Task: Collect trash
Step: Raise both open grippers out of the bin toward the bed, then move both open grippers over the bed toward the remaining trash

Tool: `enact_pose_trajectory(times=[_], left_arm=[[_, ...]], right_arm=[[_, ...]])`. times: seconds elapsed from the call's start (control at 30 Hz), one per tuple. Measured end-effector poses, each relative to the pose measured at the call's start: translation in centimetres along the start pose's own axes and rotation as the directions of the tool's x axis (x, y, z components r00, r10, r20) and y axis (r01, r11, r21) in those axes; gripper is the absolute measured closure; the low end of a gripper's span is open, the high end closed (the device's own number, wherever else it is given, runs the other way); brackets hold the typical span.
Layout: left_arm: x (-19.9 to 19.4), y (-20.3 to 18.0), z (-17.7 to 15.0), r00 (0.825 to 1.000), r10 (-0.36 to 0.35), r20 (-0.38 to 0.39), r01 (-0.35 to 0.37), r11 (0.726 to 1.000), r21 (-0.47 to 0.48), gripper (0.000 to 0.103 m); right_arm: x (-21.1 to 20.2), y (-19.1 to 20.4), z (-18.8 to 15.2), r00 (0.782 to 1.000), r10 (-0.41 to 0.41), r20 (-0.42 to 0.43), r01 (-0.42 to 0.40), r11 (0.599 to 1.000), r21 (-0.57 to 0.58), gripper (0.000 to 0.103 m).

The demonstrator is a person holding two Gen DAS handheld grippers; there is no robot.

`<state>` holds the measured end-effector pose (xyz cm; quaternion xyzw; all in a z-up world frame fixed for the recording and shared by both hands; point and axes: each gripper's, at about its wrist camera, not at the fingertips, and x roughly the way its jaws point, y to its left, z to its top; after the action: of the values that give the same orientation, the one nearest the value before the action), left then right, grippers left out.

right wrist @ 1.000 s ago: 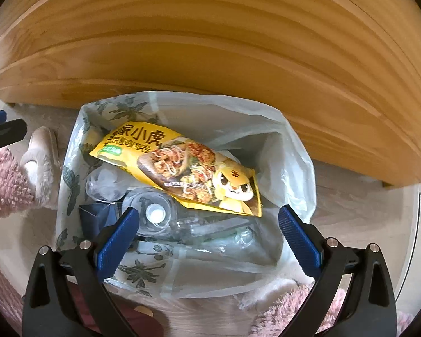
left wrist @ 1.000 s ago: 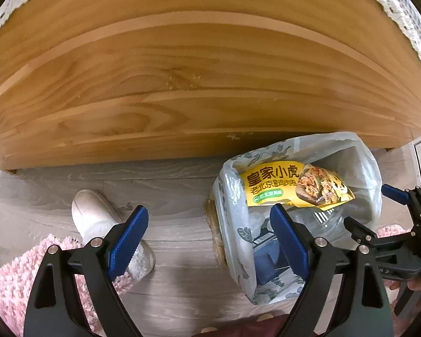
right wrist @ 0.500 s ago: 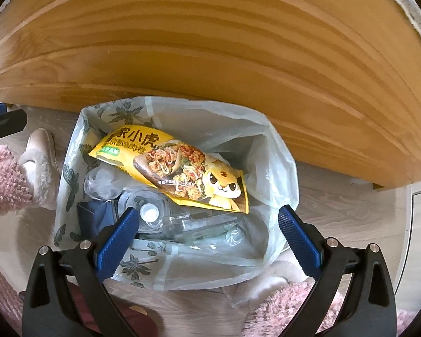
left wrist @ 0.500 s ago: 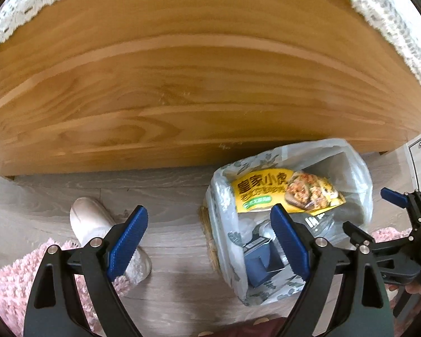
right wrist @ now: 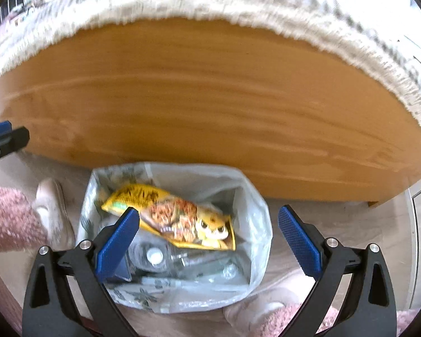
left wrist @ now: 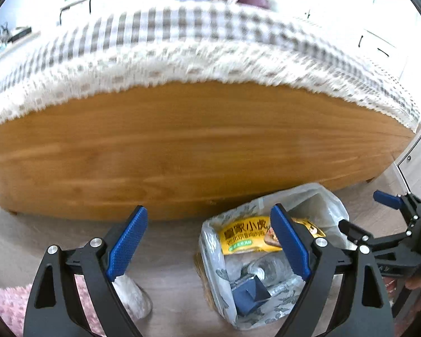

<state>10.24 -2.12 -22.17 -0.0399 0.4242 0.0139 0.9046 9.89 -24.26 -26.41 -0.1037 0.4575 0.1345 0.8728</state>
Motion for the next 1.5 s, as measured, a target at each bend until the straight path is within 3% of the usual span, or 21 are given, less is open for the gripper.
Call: enact_pose_trajectory(times=[0.13,0.23,0.47,0.77,1.1,1.3,1.5], left_arm=[[-1.7,-0.5,0.6,0.997,-0.010,0.071,0.009,1.000,0.018,0.017],[-3.1,-0.6,1.1,0.993,-0.006,0.120,0.003,1.000,0.026,0.009],[-5.9,-0.9,2.0,0.968,-0.061,0.242,0.056,0.998,0.029,0.008],[-8.4,-2.1,3.1,0.940,-0.096,0.327,0.075,0.994,0.074,0.008],[-9.2,-2.7,5.7,0.917,-0.106,0.384,0.081,0.994,0.080,0.008],[-9.6,-2.8,7.3,0.898,-0.066,0.436,0.032,0.996,0.085,0.008],[-9.9,-1.9,8.9,0.887,-0.049,0.459,0.026,0.998,0.058,0.008]], right_arm=[[-1.7,-0.5,0.5,0.997,0.005,0.079,-0.007,1.000,0.027,0.008],[-2.7,-0.9,0.9,0.990,0.007,0.139,-0.012,0.999,0.041,0.008],[-5.2,-1.9,2.0,0.962,-0.008,0.274,-0.009,0.998,0.060,0.008],[-8.2,-2.5,3.0,0.914,-0.053,0.402,0.032,0.998,0.058,0.008],[-10.1,-2.0,5.3,0.857,-0.053,0.513,0.090,0.995,-0.048,0.008],[-11.1,-2.2,7.3,0.814,-0.042,0.579,0.111,0.990,-0.083,0.008],[-12.3,-2.5,10.0,0.766,-0.012,0.642,0.114,0.986,-0.119,0.008]])
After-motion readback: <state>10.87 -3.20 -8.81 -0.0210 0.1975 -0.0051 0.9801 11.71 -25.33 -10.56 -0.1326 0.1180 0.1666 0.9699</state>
